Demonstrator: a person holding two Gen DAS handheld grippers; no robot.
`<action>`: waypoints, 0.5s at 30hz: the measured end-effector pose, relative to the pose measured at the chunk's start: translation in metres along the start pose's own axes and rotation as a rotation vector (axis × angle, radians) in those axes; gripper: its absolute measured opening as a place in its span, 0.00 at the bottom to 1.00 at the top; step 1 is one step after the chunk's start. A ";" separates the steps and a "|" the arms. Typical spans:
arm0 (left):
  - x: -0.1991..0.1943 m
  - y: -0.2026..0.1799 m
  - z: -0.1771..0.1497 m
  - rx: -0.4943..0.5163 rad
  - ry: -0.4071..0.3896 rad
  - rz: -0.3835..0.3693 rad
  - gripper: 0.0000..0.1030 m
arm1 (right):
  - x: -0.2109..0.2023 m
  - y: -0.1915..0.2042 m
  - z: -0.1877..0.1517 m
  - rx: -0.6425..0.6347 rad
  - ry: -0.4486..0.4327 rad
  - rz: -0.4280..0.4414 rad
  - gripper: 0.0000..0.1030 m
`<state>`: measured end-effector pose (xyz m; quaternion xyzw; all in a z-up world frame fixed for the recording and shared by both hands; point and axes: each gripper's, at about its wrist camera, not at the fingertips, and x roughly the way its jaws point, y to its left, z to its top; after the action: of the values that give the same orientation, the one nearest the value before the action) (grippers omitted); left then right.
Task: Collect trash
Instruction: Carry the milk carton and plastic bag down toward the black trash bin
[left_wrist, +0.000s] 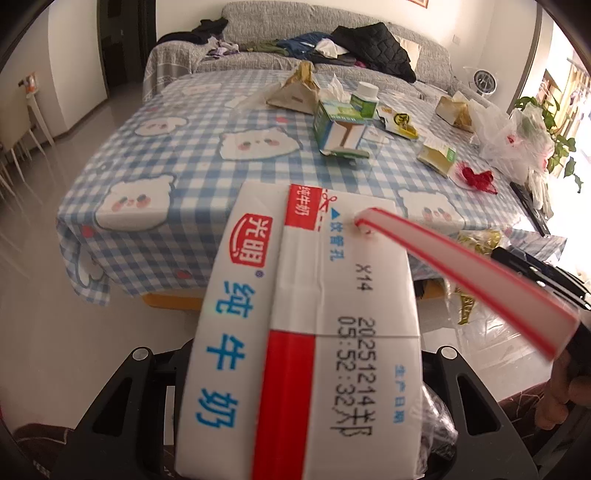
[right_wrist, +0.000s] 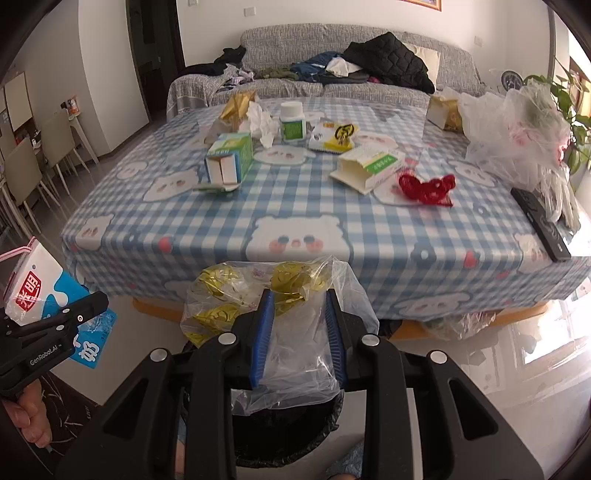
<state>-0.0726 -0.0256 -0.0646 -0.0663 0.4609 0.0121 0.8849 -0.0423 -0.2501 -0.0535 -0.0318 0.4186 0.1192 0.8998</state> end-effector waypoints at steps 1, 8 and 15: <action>0.001 -0.001 -0.003 -0.001 0.006 -0.001 0.39 | 0.001 0.000 -0.004 0.002 0.006 -0.003 0.26; 0.007 -0.007 -0.026 0.011 0.013 -0.008 0.39 | 0.003 -0.001 -0.027 0.023 0.028 -0.012 0.25; 0.030 -0.009 -0.043 0.000 0.039 -0.012 0.39 | 0.022 0.001 -0.046 0.025 0.072 -0.022 0.25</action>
<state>-0.0900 -0.0408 -0.1124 -0.0693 0.4775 0.0058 0.8759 -0.0633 -0.2523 -0.1001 -0.0292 0.4518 0.1027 0.8857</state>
